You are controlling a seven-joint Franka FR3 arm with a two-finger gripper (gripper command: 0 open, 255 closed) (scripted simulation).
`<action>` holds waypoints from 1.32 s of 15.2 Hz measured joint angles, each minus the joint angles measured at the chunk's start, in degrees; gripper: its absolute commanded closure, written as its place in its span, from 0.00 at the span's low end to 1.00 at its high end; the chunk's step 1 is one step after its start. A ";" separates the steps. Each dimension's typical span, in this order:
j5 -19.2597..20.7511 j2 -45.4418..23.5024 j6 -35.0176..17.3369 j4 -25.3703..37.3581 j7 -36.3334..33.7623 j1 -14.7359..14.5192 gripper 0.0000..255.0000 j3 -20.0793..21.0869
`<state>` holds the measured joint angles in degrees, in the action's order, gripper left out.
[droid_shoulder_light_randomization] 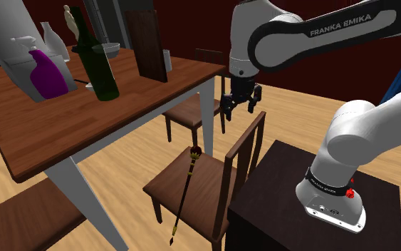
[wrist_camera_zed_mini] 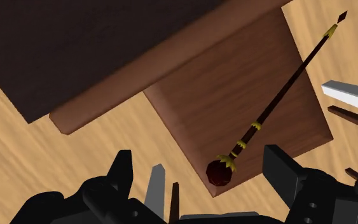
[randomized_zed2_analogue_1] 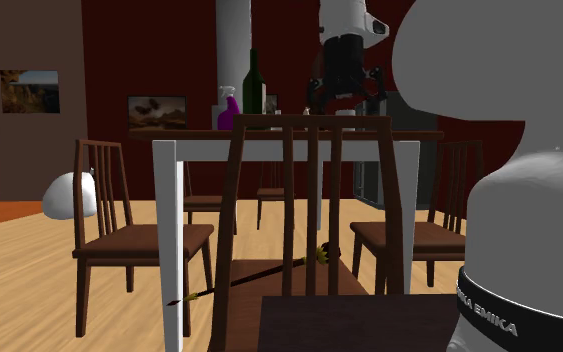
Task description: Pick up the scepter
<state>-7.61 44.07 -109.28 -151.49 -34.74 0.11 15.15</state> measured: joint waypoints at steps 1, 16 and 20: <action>-0.84 -1.14 -2.23 -0.92 -1.84 -0.06 0.00 1.31; 4.43 -34.40 -37.07 -0.18 -34.78 9.84 0.00 22.08; 20.29 -40.14 -43.83 4.80 -53.06 14.53 0.00 26.13</action>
<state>12.69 3.92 -153.12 -146.70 -87.80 14.63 41.28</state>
